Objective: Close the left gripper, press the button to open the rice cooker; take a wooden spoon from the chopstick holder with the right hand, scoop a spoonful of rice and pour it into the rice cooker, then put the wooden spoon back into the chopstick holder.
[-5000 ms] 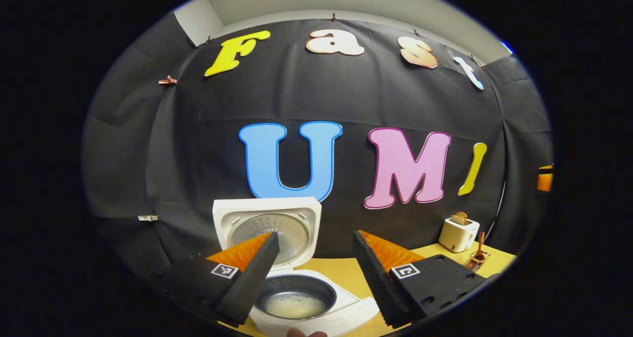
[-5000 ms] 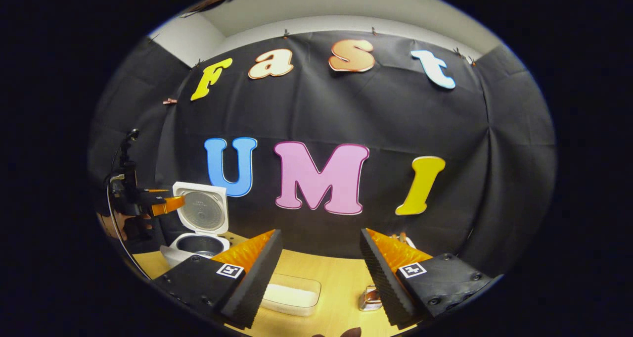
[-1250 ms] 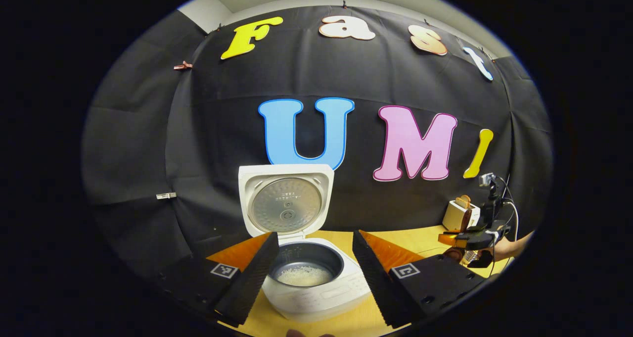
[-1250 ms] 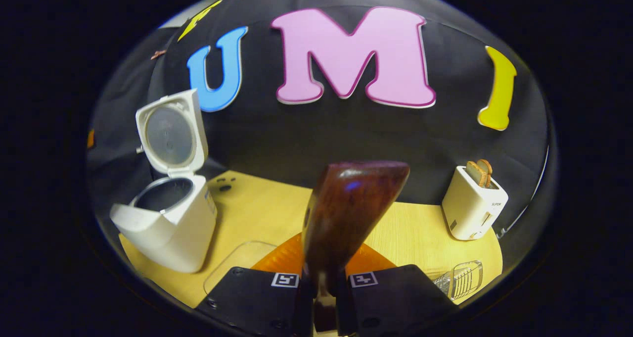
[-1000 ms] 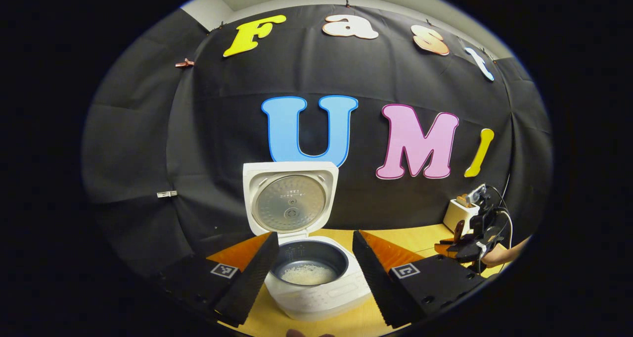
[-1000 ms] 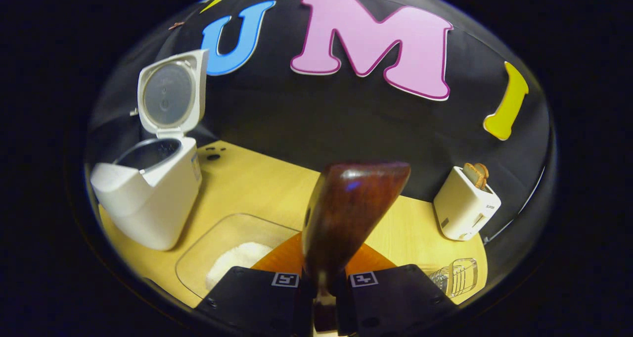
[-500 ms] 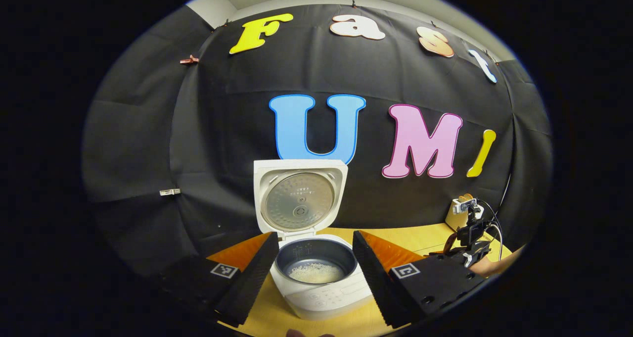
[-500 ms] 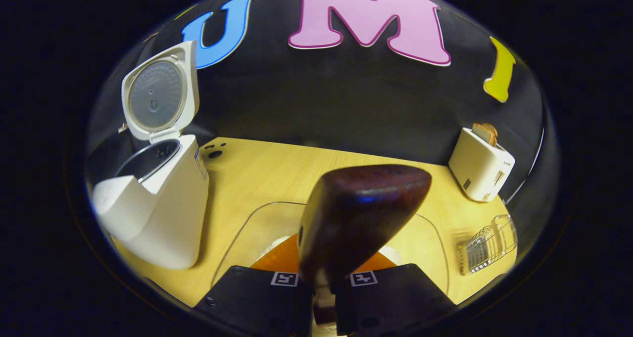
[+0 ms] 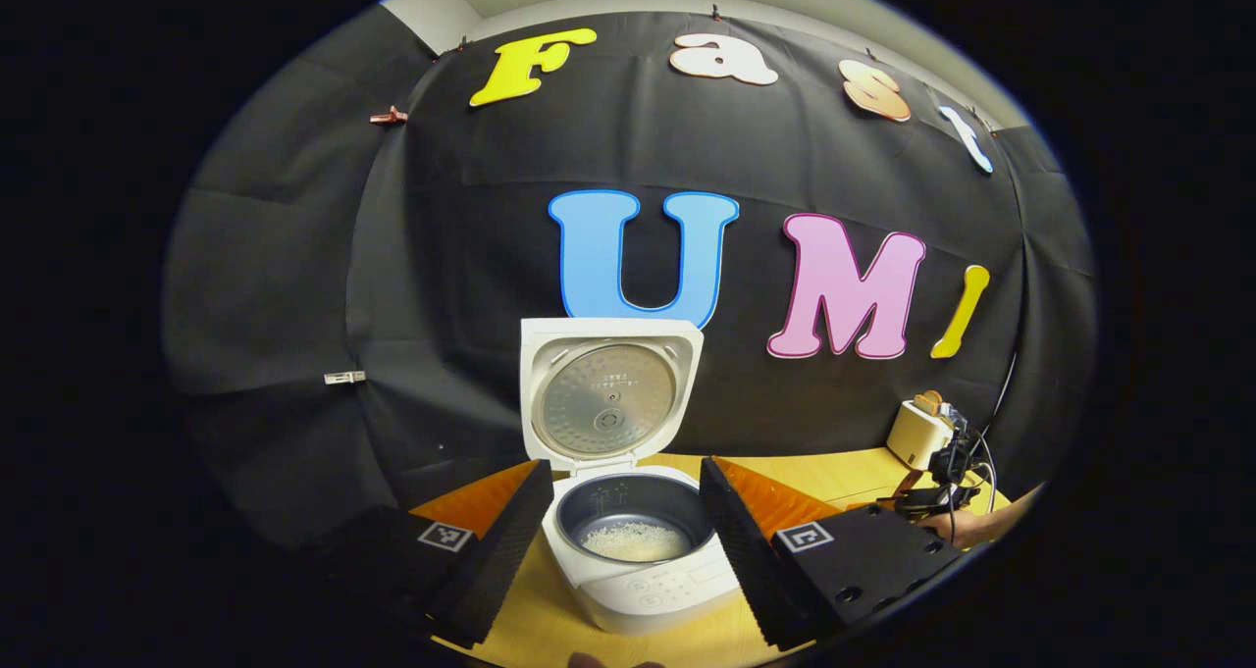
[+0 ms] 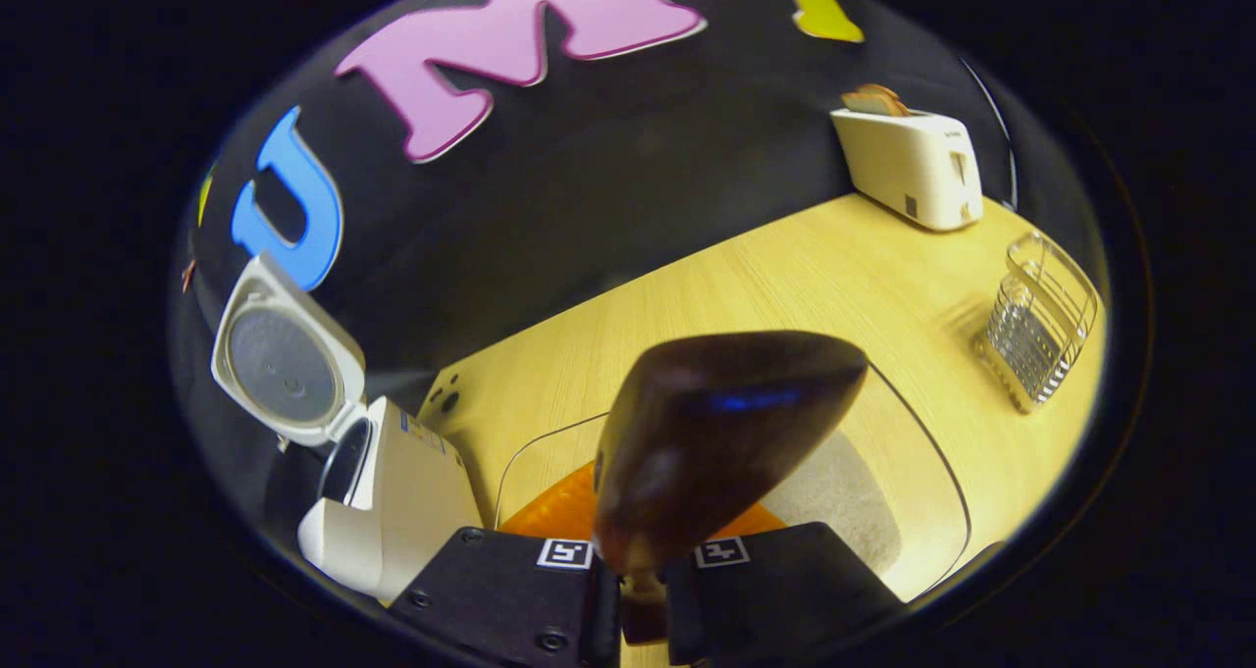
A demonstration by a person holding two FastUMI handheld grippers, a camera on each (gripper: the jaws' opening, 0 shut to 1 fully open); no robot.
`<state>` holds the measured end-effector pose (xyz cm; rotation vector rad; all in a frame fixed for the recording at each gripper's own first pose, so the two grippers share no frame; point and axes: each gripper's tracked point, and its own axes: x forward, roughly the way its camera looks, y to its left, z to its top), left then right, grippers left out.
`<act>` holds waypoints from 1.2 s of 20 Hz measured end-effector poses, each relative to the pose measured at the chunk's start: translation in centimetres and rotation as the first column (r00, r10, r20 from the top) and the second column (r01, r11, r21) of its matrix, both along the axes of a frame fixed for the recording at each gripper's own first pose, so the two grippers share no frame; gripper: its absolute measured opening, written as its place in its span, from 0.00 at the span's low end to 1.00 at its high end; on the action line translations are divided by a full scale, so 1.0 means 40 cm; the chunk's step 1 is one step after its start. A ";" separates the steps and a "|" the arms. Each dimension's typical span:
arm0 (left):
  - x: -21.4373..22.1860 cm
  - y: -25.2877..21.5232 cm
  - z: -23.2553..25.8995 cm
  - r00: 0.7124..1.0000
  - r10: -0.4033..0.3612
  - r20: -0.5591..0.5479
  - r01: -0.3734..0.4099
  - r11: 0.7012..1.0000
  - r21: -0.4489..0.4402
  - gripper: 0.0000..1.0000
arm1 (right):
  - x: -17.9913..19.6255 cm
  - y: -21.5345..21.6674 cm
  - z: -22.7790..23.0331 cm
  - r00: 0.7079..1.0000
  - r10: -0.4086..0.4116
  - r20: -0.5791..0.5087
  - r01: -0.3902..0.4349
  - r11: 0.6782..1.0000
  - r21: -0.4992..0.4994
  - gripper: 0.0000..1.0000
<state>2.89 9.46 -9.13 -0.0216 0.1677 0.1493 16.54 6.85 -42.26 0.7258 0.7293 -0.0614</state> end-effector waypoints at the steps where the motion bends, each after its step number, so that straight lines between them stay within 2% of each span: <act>1: 0.000 -0.002 -0.003 1.000 -0.001 0.000 0.001 1.000 -0.001 0.96 | 0.002 -0.012 0.008 1.000 -0.017 0.010 0.017 1.000 0.019 0.22; 11: -0.001 -0.029 0.006 1.000 -0.019 0.013 0.019 1.000 -0.008 0.96 | 0.027 -0.092 0.093 0.989 -0.143 0.044 0.132 0.972 0.194 0.22; 14: -0.009 -0.032 0.011 1.000 -0.022 0.020 0.022 1.000 -0.009 0.96 | 0.044 -0.106 0.142 0.986 -0.150 0.072 0.133 0.970 0.201 0.22; 19: -0.021 -0.019 0.006 1.000 -0.012 0.026 0.013 0.999 -0.030 0.96 | 0.101 -0.075 0.258 0.981 -0.162 0.108 0.133 0.961 0.241 0.22; 24: -0.044 0.013 -0.006 0.999 0.024 0.028 -0.022 0.999 -0.046 0.96 | 0.199 0.024 0.380 0.977 -0.146 0.158 0.094 0.950 0.299 0.22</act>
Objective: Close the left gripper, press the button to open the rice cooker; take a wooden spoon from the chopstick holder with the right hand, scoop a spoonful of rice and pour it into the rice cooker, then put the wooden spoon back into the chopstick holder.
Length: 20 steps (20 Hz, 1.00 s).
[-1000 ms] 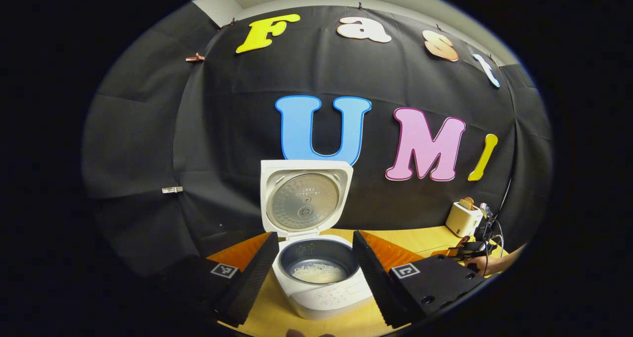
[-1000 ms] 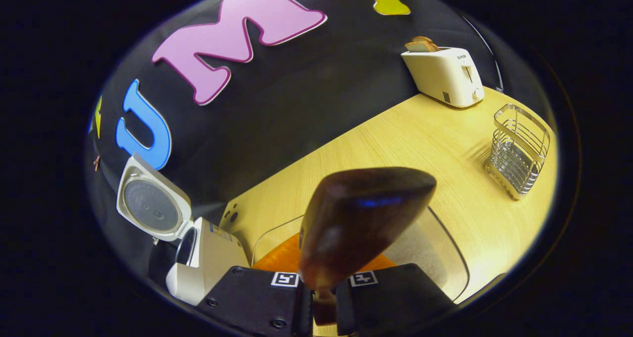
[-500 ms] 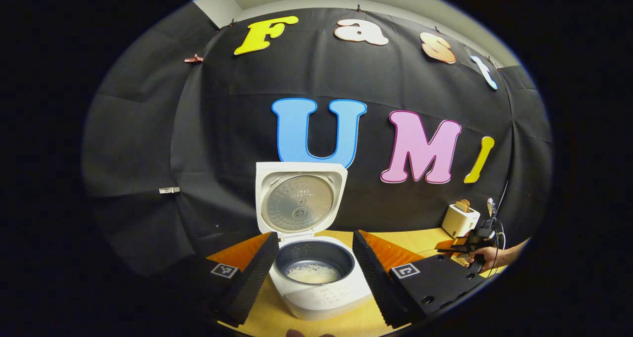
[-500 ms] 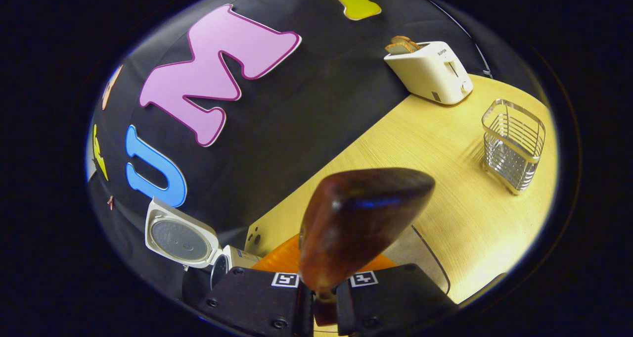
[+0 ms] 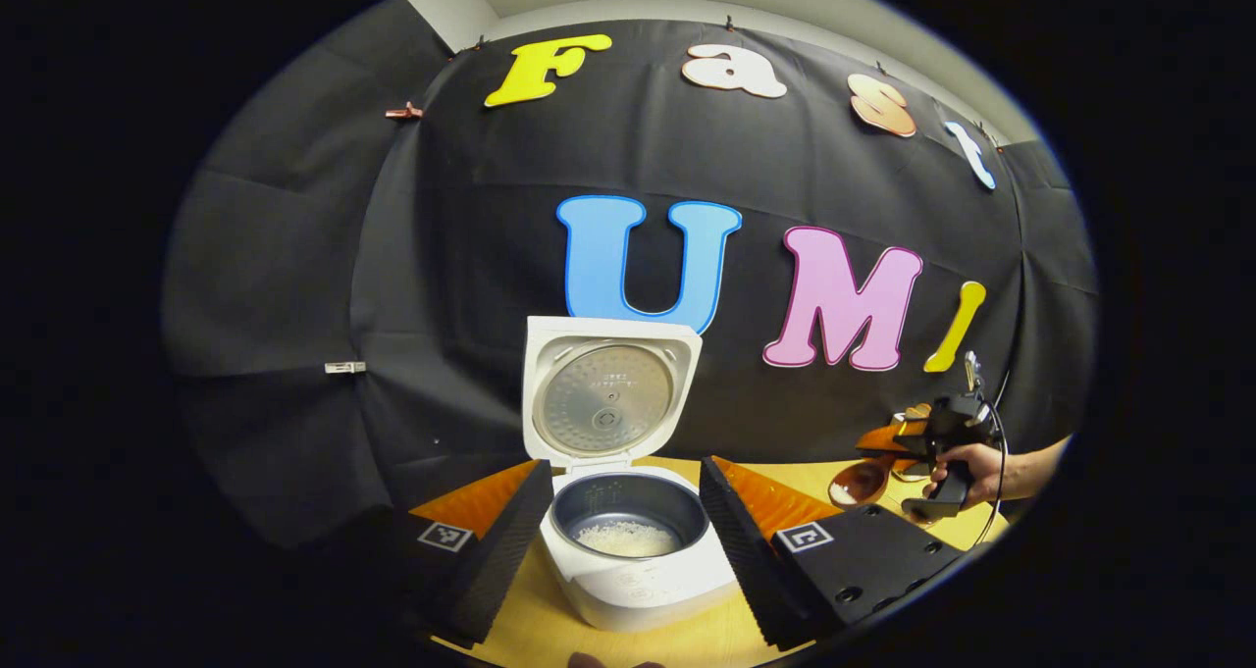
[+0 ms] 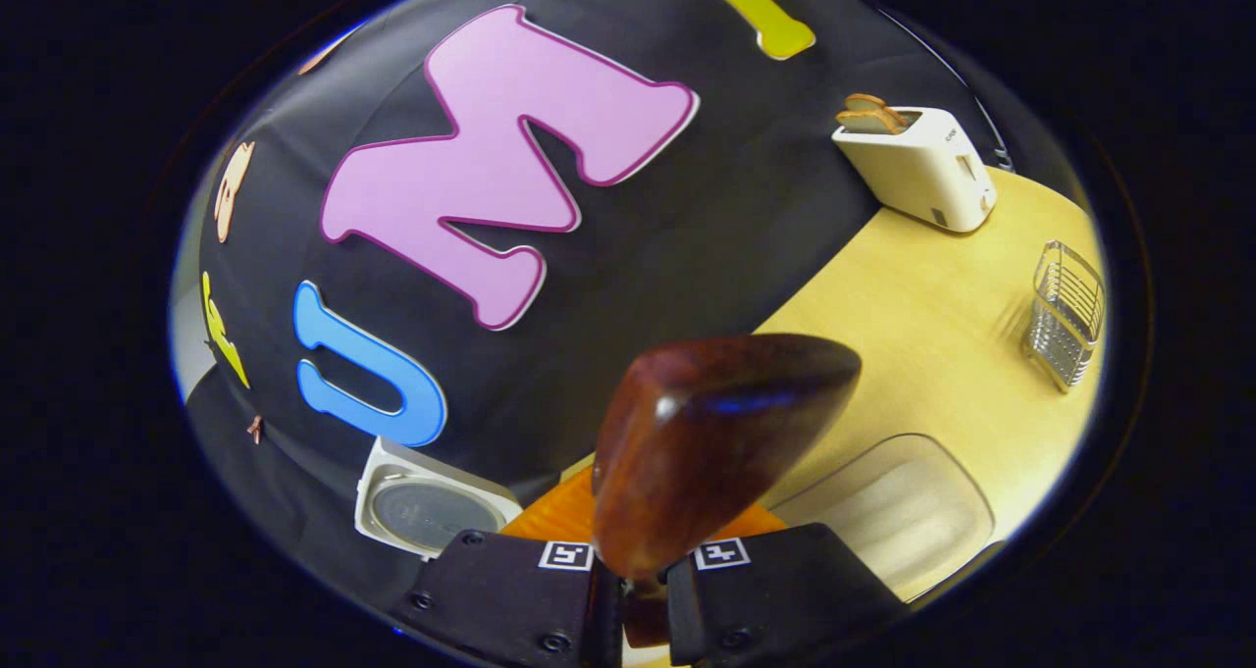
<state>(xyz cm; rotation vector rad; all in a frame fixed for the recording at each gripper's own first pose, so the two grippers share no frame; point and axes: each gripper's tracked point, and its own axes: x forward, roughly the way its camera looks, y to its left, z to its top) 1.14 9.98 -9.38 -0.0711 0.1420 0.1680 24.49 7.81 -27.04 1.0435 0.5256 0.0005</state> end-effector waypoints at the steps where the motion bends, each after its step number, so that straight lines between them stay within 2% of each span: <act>1: -0.003 0.006 -0.002 1.000 0.013 0.002 -0.013 1.000 -0.004 0.96 | 0.016 0.027 0.020 1.000 0.014 0.008 -0.014 1.000 0.001 0.22; 5: -0.018 0.014 -0.004 0.999 0.039 0.009 -0.039 0.999 -0.010 0.95 | 0.071 0.164 0.079 0.997 0.074 0.036 -0.075 0.997 0.026 0.22; 10: -0.036 0.027 -0.002 0.999 0.043 0.010 -0.043 0.999 0.020 0.95 | 0.111 0.358 0.120 0.983 0.170 0.069 -0.171 0.985 0.008 0.22; 11: -0.040 0.031 -0.001 0.999 0.045 0.011 -0.045 0.999 0.019 0.92 | 0.114 0.389 0.121 0.980 0.185 0.070 -0.186 0.983 0.000 0.22; 12: -0.043 0.038 0.000 0.999 0.049 0.011 -0.049 0.999 0.018 0.95 | 0.117 0.421 0.121 0.977 0.202 0.072 -0.201 0.979 -0.013 0.22; 16: -0.063 0.069 -0.009 0.997 0.072 0.007 -0.072 0.997 0.001 0.95 | 0.114 0.534 0.106 0.961 0.266 0.072 -0.259 0.962 -0.088 0.22; 20: -0.084 0.098 -0.020 0.995 0.099 0.002 -0.099 0.995 -0.009 0.95 | 0.115 0.595 0.116 0.948 0.302 0.100 -0.281 0.942 -0.181 0.22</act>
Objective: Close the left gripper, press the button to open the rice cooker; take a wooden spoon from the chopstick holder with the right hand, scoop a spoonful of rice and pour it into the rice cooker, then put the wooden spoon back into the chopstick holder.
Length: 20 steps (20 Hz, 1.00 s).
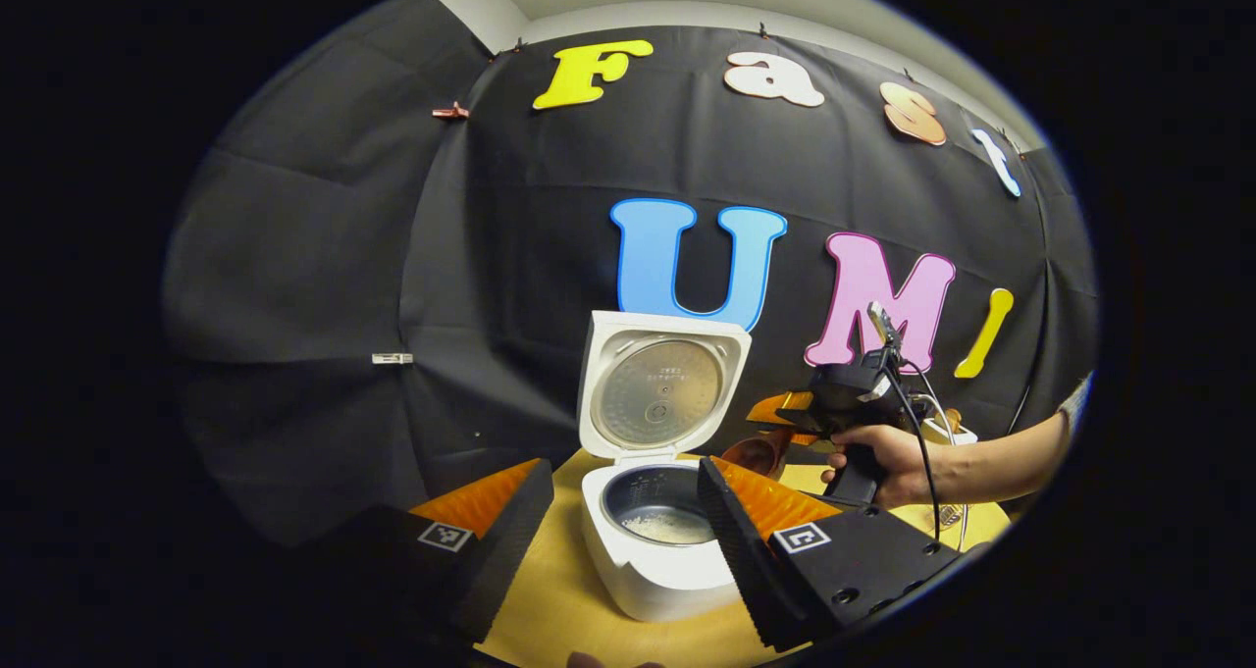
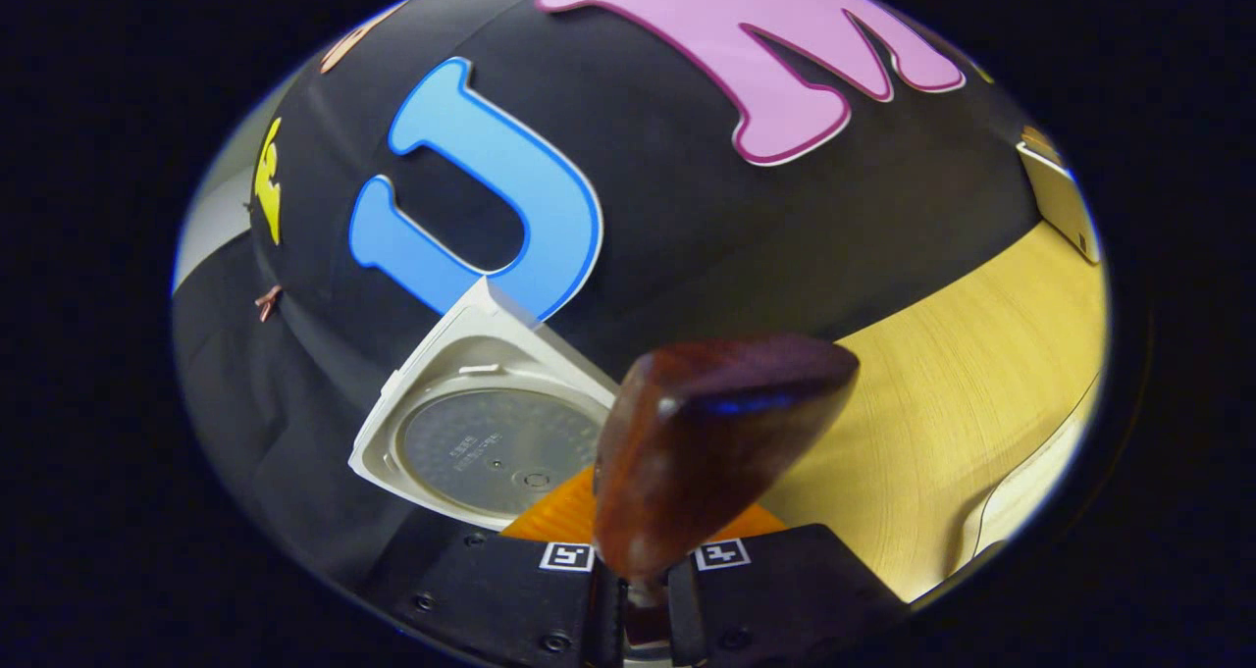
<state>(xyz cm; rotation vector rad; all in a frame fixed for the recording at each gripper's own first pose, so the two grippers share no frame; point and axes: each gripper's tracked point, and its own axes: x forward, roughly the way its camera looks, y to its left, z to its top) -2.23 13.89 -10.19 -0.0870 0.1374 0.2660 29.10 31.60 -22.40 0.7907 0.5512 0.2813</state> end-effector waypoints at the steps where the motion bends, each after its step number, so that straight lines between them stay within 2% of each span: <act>1: -0.006 0.006 -0.005 1.000 0.005 -0.004 -0.005 1.000 -0.003 0.95 | 0.004 0.011 0.001 1.000 0.012 0.017 -0.011 1.000 -0.027 0.22; 7: -0.024 0.025 -0.014 1.000 0.023 -0.009 -0.023 1.000 -0.009 0.95 | 0.000 0.070 0.026 0.985 0.104 0.140 -0.073 0.975 -0.208 0.22; 11: -0.029 0.030 -0.017 1.000 0.029 -0.009 -0.029 0.999 -0.014 0.95 | -0.001 0.107 0.057 0.948 0.204 0.244 -0.098 0.918 -0.385 0.22; 14: -0.024 0.034 -0.014 0.999 0.031 -0.008 -0.032 0.999 -0.014 0.95 | -0.020 0.159 0.086 0.896 0.324 0.304 -0.141 0.856 -0.497 0.22; 15: -0.023 0.035 -0.015 0.999 0.033 -0.007 -0.033 0.999 -0.016 0.92 | -0.029 0.177 0.092 0.876 0.364 0.318 -0.152 0.832 -0.534 0.22; 16: -0.022 0.035 -0.013 0.999 0.034 -0.006 -0.034 0.999 -0.017 0.95 | -0.040 0.199 0.094 0.851 0.409 0.330 -0.164 0.804 -0.572 0.22; 20: -0.020 0.038 -0.012 0.999 0.036 -0.003 -0.036 0.999 -0.017 0.95 | -0.103 0.281 0.100 0.722 0.590 0.361 -0.184 0.667 -0.722 0.22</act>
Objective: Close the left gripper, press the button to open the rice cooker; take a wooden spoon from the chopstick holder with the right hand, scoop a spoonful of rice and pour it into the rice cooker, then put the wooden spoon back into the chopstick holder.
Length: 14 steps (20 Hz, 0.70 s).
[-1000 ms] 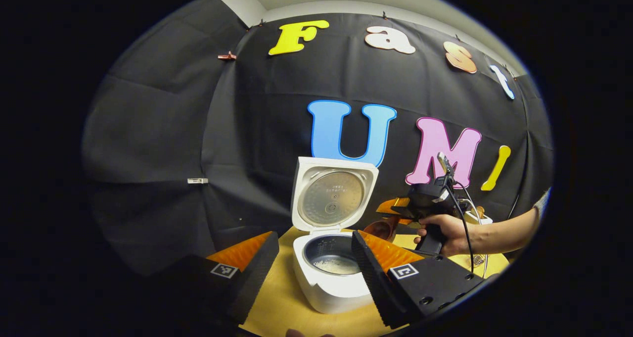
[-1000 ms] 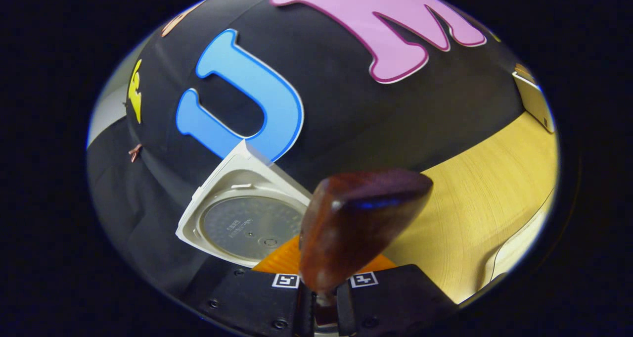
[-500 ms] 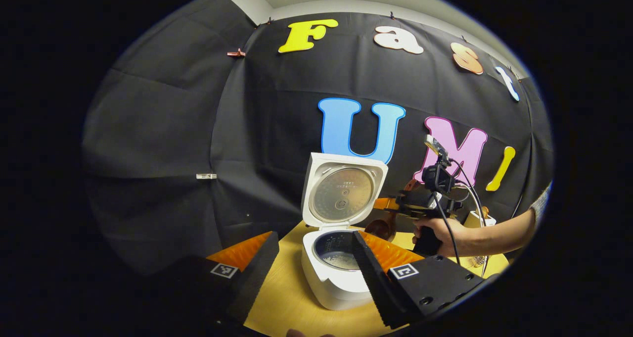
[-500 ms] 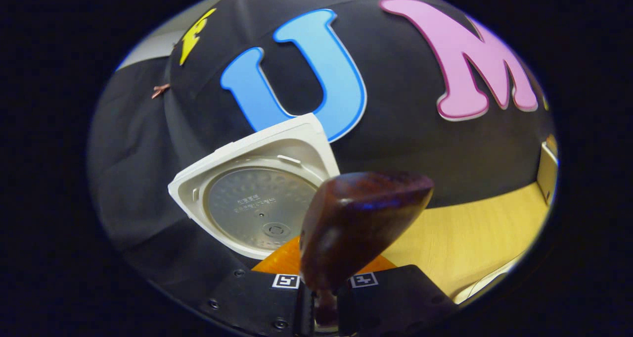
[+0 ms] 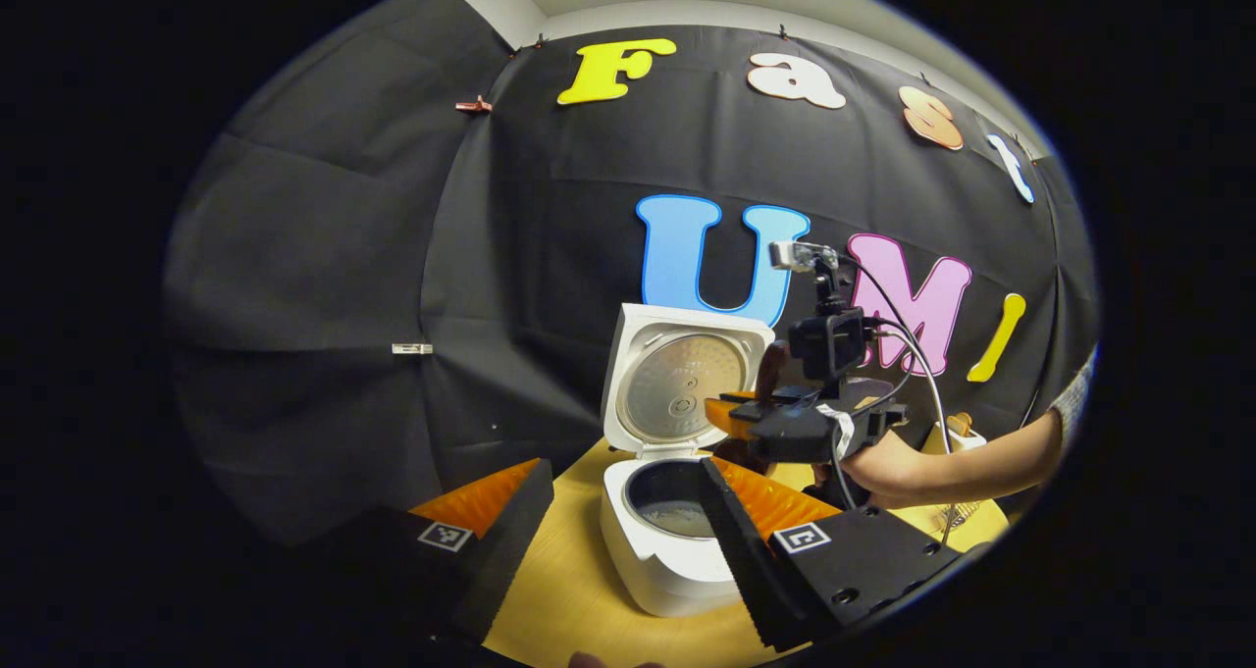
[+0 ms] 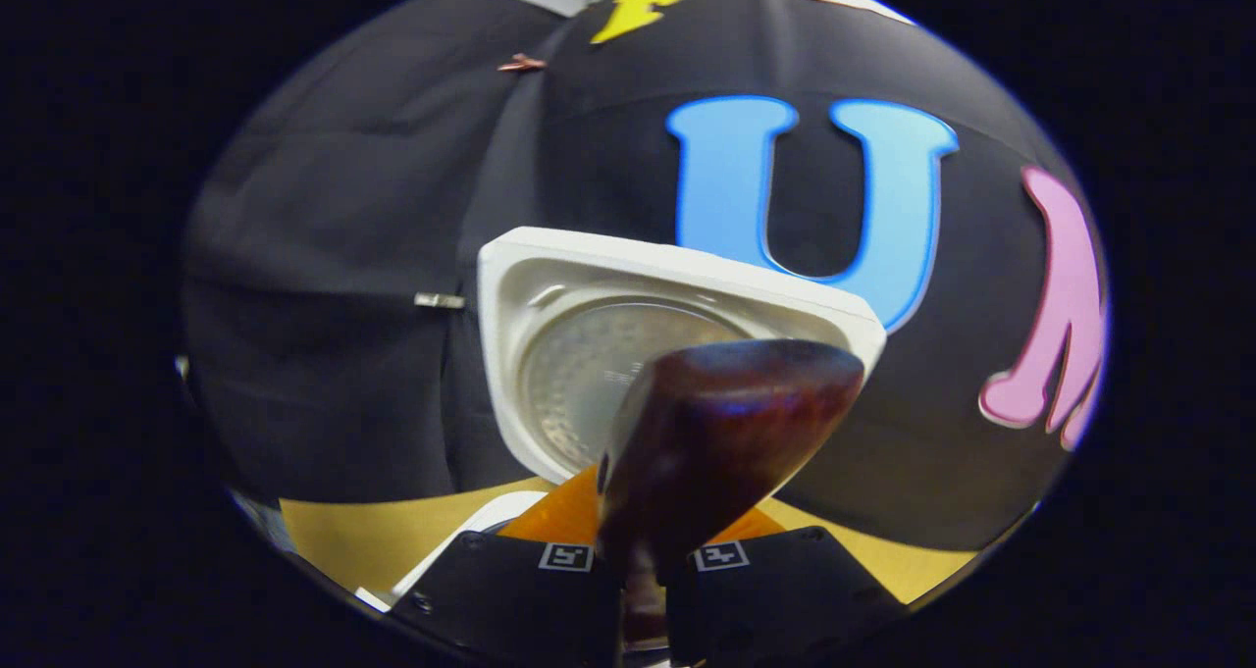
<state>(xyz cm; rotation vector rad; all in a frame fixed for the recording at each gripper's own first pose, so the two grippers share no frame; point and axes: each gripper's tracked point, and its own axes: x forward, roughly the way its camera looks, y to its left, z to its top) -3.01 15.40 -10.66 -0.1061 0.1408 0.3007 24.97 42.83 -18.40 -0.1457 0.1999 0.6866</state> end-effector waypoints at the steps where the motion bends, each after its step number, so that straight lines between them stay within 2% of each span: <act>1: -0.001 -0.001 -0.002 1.000 0.000 0.001 0.000 1.000 -0.001 0.95 | -0.012 0.016 0.001 0.999 0.027 0.031 -0.026 0.999 -0.032 0.22; 2: -0.001 0.000 -0.001 1.000 0.001 0.001 -0.001 1.000 -0.002 0.95 | -0.027 0.033 0.004 0.997 0.053 0.059 -0.050 0.997 -0.059 0.11; 3: 0.000 -0.001 -0.002 1.000 0.001 0.001 -0.001 1.000 -0.002 0.95 | -0.041 0.048 0.003 0.993 0.077 0.084 -0.070 0.994 -0.089 0.22; 4: -0.001 0.000 -0.001 1.000 0.001 0.001 -0.001 1.000 -0.001 0.92 | -0.049 0.058 -0.004 0.989 0.101 0.110 -0.088 0.989 -0.120 0.22; 6: -0.003 -0.001 0.000 1.000 0.002 0.000 -0.002 1.000 0.000 0.95 | -0.069 0.074 -0.013 0.976 0.149 0.158 -0.118 0.975 -0.191 0.22; 7: -0.005 -0.001 -0.003 1.000 0.003 0.000 -0.003 1.000 -0.002 0.95 | -0.081 0.081 -0.018 0.968 0.173 0.185 -0.130 0.966 -0.224 0.11; 8: -0.008 -0.001 -0.004 1.000 0.004 -0.001 -0.004 1.000 -0.003 0.95 | -0.089 0.086 -0.019 0.960 0.192 0.204 -0.138 0.958 -0.251 0.22; 9: -0.009 -0.001 -0.004 1.000 0.004 -0.001 -0.004 1.000 -0.004 0.92 | -0.098 0.090 -0.022 0.956 0.205 0.208 -0.146 0.953 -0.266 0.22; 10: -0.009 0.000 -0.002 1.000 0.005 -0.001 -0.005 1.000 -0.004 0.95 | -0.099 0.091 -0.025 0.957 0.209 0.199 -0.153 0.952 -0.266 0.22; 12: -0.009 -0.002 -0.002 1.000 0.005 0.000 -0.005 1.000 -0.003 0.95 | -0.096 0.083 -0.025 0.969 0.185 0.162 -0.145 0.962 -0.231 0.22; 13: -0.010 -0.002 -0.002 1.000 0.004 0.000 -0.004 1.000 -0.003 0.95 | -0.088 0.080 -0.020 0.977 0.162 0.136 -0.134 0.971 -0.197 0.12; 14: -0.009 -0.001 -0.001 1.000 0.005 0.000 -0.005 1.000 -0.003 0.95 | -0.079 0.072 -0.016 0.985 0.136 0.104 -0.119 0.981 -0.154 0.22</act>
